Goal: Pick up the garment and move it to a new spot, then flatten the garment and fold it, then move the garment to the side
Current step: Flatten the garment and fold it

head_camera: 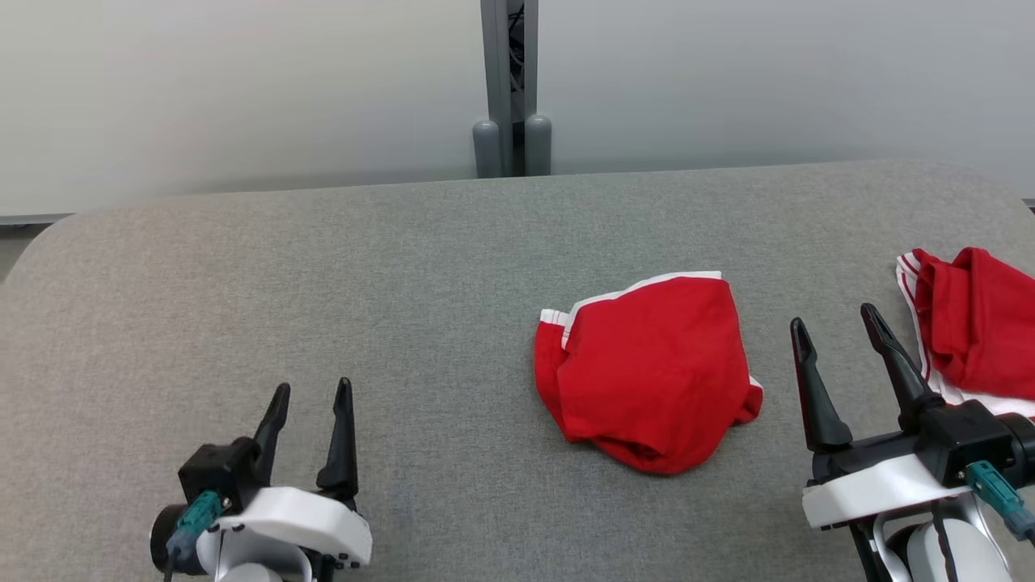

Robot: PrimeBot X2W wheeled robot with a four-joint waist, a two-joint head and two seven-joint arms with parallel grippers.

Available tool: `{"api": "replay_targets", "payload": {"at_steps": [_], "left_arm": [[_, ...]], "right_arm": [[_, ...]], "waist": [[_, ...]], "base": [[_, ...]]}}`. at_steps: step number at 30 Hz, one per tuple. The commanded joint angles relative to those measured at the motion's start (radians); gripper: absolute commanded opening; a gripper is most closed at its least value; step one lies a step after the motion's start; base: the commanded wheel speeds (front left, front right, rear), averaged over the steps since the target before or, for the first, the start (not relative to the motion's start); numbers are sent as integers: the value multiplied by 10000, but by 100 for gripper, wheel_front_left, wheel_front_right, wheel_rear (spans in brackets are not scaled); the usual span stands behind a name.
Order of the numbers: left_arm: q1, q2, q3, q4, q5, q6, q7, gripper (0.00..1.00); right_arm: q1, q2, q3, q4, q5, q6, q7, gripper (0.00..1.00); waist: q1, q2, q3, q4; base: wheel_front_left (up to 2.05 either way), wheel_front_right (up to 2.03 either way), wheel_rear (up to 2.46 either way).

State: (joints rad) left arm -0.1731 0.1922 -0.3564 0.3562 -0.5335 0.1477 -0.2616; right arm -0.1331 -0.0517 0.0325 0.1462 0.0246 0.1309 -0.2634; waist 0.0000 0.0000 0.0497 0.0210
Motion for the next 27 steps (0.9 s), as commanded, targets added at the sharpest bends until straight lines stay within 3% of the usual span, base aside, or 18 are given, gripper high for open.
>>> {"api": "replay_targets", "payload": {"at_steps": [1, 9, 14, 18, 27], "left_arm": [[397, -219, 340, -402, 218, 31, -27, 100], [644, -738, 1070, -849, 1195, -475, -30, 100], [611, -1026, 1245, -691, 1407, -693, -29, 100], [486, -1269, 1251, -344, 1484, -972, -30, 100], [170, -1384, 1468, -30, 1412, -1181, -31, 100]], "right_arm": [[73, -68, -50, 33, -38, -1, -26, 100], [-313, -484, 526, 164, 22, -1, 335, 100], [-690, -1100, 1928, 594, 552, -1, 1321, 100], [-1392, -2093, 3756, 857, 1643, -1, 2233, 100], [-2684, -3311, 5309, 1510, 2730, -1, 4042, 100]], "waist": [[0, 0, -21, 73], [0, 0, 266, 411], [0, 0, 359, 665], [0, 0, 494, 1122], [0, 0, 868, 1956]], "base": [[0, 0, 0], [0, 0, 0], [0, 0, 0], [0, 0, 0], [0, 0, 0]]}}
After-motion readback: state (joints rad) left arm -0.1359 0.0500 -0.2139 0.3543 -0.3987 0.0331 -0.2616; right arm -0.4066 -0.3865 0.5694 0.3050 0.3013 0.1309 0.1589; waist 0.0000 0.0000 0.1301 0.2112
